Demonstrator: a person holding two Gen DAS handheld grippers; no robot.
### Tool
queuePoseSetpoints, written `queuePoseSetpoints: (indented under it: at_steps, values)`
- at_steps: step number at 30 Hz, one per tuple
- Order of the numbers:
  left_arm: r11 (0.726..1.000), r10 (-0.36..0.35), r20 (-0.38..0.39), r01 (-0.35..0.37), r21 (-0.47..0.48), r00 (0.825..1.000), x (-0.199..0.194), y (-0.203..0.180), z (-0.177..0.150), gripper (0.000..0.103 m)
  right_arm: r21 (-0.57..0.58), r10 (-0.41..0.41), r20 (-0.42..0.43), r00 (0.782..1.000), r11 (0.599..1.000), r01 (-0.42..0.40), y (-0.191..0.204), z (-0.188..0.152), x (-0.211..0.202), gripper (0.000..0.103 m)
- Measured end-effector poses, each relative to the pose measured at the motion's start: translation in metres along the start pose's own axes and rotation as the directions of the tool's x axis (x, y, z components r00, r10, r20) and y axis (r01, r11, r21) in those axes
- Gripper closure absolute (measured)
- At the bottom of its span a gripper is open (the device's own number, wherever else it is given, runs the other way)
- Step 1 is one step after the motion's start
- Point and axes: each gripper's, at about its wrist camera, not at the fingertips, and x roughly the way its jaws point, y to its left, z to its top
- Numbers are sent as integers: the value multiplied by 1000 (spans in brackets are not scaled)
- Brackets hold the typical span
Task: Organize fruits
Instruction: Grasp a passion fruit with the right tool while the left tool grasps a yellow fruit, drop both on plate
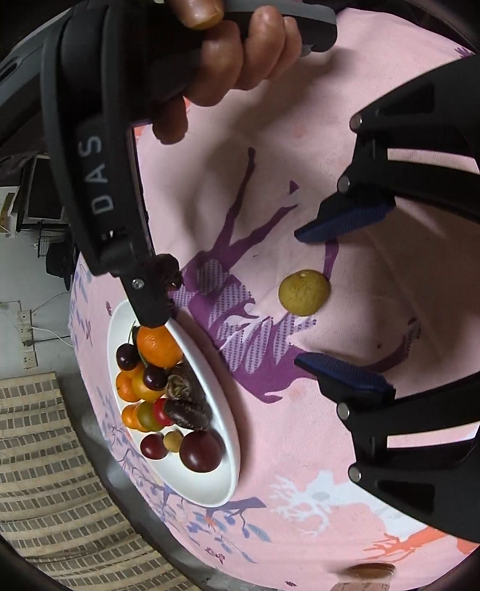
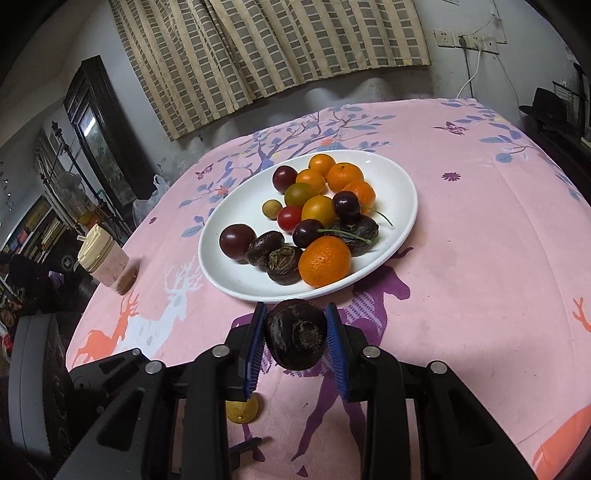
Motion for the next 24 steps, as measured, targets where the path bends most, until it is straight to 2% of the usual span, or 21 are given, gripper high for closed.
queuePoseSetpoints:
  at_steps: [5,24]
  values:
    - [999,-29,-10,28,-28,1000,3,5,0,62,-2,-2,-3,1000,1000,2,0,-1,0,71]
    - [1000,-25,-19,25,-15,999,3,-3,-2,77,-1,-6,6,1000,1000,6,-1,-1,-3,71]
